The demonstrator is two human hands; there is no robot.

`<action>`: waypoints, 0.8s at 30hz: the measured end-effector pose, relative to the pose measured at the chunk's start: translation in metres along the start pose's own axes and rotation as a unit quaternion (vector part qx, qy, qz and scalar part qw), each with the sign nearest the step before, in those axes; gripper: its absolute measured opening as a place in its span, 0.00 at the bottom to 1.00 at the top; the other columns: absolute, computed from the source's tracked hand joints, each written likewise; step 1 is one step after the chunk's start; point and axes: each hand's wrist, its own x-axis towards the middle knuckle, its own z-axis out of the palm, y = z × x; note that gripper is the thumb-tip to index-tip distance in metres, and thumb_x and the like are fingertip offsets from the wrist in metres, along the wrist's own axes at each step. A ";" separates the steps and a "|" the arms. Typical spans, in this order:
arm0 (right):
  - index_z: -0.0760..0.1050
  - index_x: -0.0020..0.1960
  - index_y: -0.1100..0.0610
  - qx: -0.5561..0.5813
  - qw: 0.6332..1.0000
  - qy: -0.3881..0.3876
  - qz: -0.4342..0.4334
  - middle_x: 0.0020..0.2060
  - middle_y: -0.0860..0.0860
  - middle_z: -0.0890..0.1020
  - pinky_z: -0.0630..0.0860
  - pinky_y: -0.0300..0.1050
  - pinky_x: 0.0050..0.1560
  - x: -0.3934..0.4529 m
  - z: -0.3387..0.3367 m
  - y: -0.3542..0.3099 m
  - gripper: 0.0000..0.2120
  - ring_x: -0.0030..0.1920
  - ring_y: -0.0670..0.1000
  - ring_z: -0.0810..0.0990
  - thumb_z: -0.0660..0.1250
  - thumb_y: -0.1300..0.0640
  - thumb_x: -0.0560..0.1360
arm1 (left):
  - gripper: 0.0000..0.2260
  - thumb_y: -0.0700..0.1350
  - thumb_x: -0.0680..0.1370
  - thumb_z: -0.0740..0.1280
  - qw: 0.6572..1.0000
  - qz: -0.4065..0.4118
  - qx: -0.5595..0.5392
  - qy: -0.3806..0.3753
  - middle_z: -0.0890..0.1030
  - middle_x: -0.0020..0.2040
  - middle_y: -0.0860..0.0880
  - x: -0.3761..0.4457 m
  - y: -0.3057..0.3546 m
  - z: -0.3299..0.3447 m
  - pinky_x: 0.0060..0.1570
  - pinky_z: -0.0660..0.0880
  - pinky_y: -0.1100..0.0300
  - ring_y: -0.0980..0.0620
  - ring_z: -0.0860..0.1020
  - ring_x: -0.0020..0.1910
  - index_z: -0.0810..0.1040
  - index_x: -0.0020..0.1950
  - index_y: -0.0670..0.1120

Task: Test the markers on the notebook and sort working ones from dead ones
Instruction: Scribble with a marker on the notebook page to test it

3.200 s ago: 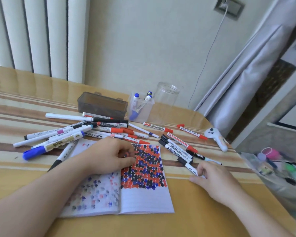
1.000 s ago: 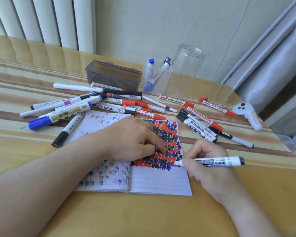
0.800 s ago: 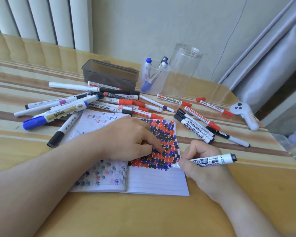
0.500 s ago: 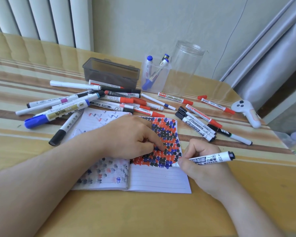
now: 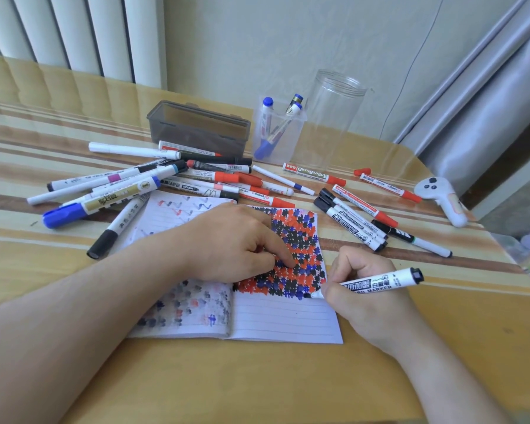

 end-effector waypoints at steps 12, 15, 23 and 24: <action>0.70 0.33 0.56 0.013 1.000 -0.007 0.011 0.31 0.62 0.73 0.67 0.50 0.32 0.000 0.000 0.001 0.12 0.31 0.52 0.70 0.72 0.55 0.66 | 0.18 0.55 0.77 0.57 1.000 -0.003 0.002 0.000 0.72 0.42 0.63 -0.001 0.000 0.001 0.47 0.66 0.58 0.69 0.71 0.44 0.80 0.60 0.72; 0.70 0.33 0.57 0.028 0.999 0.012 0.026 0.31 0.65 0.72 0.64 0.49 0.31 0.001 -0.001 0.001 0.11 0.30 0.52 0.68 0.72 0.57 0.67 | 0.19 0.54 0.78 0.56 1.000 -0.004 0.000 -0.004 0.71 0.41 0.63 -0.001 0.001 -0.001 0.49 0.67 0.57 0.68 0.70 0.45 0.80 0.61 0.71; 0.69 0.32 0.57 0.026 1.000 -0.008 0.009 0.31 0.63 0.71 0.64 0.50 0.32 0.001 -0.001 0.002 0.13 0.31 0.53 0.67 0.71 0.51 0.65 | 0.24 0.46 0.80 0.54 1.000 0.002 -0.016 0.015 0.72 0.44 0.64 -0.004 0.002 -0.001 0.52 0.69 0.58 0.65 0.70 0.46 0.73 0.71 0.65; 0.69 0.32 0.56 0.049 0.999 -0.003 0.012 0.29 0.63 0.69 0.63 0.49 0.31 0.001 -0.001 0.003 0.12 0.29 0.53 0.66 0.71 0.52 0.64 | 0.23 0.44 0.81 0.55 0.999 -0.002 -0.032 0.031 0.74 0.45 0.62 -0.005 0.001 0.000 0.51 0.70 0.59 0.63 0.71 0.46 0.70 0.74 0.62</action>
